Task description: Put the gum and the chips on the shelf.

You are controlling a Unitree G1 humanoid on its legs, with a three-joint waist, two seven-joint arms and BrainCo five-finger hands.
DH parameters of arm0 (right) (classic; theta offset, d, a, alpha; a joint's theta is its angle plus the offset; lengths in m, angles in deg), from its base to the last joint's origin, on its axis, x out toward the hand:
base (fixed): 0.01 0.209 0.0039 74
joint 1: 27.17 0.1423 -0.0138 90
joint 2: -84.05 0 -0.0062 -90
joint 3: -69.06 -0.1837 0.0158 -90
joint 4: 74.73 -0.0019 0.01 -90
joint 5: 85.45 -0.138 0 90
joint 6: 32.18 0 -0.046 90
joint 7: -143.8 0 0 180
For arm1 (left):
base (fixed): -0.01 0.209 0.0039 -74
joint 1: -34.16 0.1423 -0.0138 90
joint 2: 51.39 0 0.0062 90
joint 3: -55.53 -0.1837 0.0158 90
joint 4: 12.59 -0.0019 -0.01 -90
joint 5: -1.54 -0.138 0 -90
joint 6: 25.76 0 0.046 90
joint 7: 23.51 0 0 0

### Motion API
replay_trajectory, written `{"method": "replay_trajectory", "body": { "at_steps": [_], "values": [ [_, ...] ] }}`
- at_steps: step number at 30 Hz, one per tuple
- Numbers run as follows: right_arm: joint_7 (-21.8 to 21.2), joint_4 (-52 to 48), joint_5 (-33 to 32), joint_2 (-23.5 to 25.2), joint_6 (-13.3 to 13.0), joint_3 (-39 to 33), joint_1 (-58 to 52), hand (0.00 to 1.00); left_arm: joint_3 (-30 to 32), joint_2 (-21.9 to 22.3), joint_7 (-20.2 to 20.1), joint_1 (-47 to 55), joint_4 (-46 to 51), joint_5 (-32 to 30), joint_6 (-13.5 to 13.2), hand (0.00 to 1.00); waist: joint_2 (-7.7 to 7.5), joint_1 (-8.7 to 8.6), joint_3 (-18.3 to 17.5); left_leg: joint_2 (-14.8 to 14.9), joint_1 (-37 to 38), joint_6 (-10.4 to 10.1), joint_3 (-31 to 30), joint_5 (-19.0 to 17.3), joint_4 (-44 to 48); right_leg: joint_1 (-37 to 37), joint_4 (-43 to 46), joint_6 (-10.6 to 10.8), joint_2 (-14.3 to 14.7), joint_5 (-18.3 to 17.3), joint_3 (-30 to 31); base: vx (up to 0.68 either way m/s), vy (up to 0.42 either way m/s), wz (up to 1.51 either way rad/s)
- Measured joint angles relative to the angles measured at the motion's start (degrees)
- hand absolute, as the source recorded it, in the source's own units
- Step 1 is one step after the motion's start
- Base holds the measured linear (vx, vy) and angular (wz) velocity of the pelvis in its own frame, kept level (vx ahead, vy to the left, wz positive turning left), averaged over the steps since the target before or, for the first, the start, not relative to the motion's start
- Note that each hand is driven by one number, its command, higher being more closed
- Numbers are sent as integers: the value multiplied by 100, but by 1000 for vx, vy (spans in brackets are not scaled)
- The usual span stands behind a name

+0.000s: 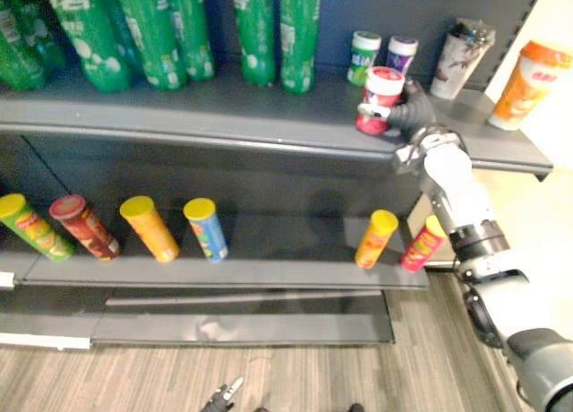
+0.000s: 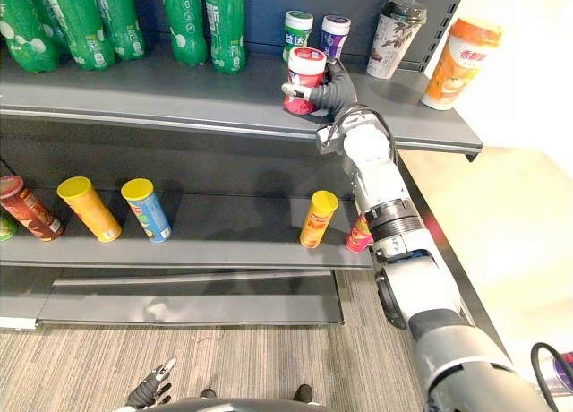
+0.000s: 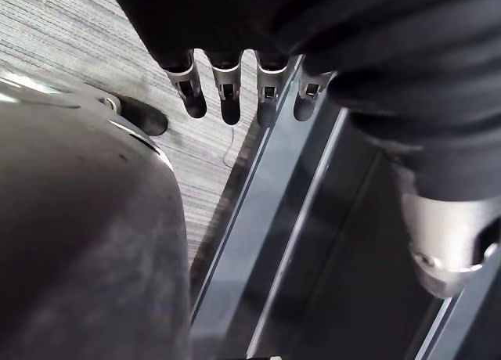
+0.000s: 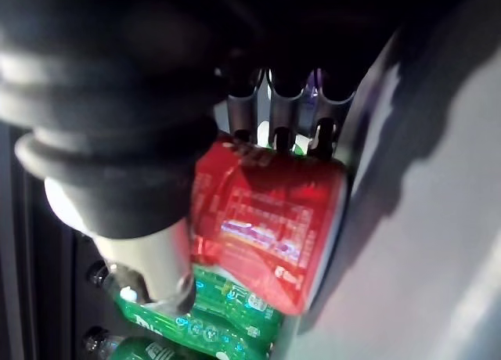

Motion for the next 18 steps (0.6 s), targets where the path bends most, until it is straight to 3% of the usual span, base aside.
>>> {"method": "replay_trajectory", "body": {
  "at_steps": [12, 18],
  "values": [
    [-48, -24, -3, -18, -80, -71, 0, 0, -55, -30, -5, 4, 0, 1, 6, 0, 9, -28, 48, -29, 12, 23, 42, -16, 0, 8, 0, -1, -32, -2, 40, -1, 1, 0],
    [-53, -146, -76, -73, -295, -70, 35, 0, -80, -29, -10, -4, -1, 2, 4, 0, 41, -29, 129, -32, 32, 35, 188, -33, 0, -56, 0, 15, -25, 13, 201, 0, 2, -12]
  ]
}}
